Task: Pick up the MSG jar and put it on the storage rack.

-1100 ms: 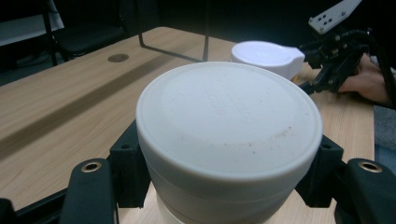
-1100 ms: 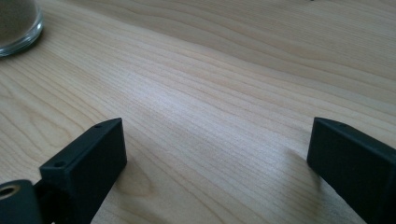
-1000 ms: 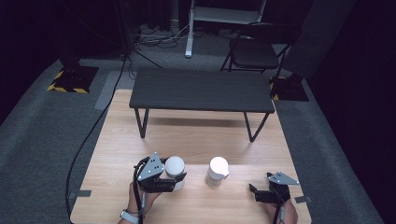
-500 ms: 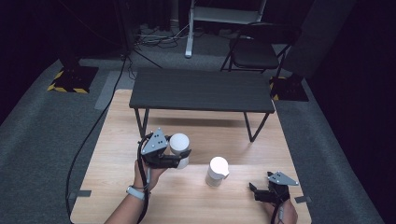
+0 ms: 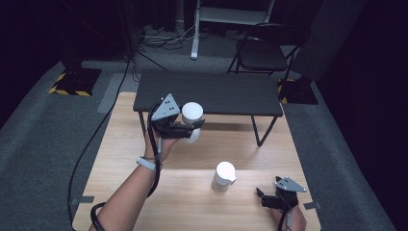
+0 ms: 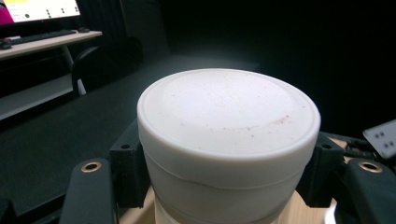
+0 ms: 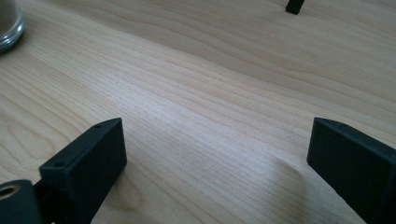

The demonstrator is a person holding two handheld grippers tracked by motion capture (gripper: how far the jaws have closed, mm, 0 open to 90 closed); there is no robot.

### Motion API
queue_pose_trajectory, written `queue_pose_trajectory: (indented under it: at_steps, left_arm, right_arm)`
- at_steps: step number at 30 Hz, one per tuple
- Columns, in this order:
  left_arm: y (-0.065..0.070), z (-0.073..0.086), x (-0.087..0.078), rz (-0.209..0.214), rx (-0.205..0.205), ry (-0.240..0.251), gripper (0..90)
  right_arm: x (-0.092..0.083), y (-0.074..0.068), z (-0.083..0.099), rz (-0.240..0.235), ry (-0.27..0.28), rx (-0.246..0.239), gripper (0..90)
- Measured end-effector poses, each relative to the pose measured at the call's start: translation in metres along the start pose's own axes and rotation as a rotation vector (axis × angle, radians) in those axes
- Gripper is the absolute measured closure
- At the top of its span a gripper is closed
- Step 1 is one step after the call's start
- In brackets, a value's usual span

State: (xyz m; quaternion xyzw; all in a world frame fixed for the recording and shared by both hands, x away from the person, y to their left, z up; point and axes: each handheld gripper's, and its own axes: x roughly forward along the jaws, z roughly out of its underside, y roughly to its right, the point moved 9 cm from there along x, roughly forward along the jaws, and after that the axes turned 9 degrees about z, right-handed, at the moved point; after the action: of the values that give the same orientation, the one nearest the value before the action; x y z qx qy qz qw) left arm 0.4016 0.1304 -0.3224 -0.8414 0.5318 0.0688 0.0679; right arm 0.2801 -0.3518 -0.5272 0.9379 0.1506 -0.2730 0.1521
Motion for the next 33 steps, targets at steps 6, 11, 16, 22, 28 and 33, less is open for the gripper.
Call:
queue_pose_trajectory:
  at_steps: [6,11,16,22,28,33]
  left_arm:
    - [-0.013,-0.034,0.01,-0.001,0.018,0.023,33.2]
    - [-0.025,-0.05,0.02,-0.037,0.012,0.016,33.2]
    - [-0.047,-0.061,0.031,-0.057,-0.027,0.037,33.2]
    - [-0.067,-0.072,0.051,-0.109,-0.031,0.012,33.2]
    - [-0.083,-0.07,0.066,-0.116,-0.057,0.02,33.2]
    - [-0.09,-0.067,0.078,-0.162,-0.076,-0.001,33.1]
  right_arm:
    - [0.0,-0.001,0.0,0.004,0.002,-0.002,4.4]
    - [0.0,-0.002,0.0,0.007,0.004,-0.002,4.4]
    - [0.0,-0.002,0.0,0.011,0.005,-0.007,4.3]
    - [0.0,-0.002,0.0,0.014,0.004,-0.007,4.4]
    - [0.0,-0.003,0.0,0.015,0.006,-0.009,4.4]
    - [0.0,-0.003,0.0,0.016,0.006,-0.011,4.4]
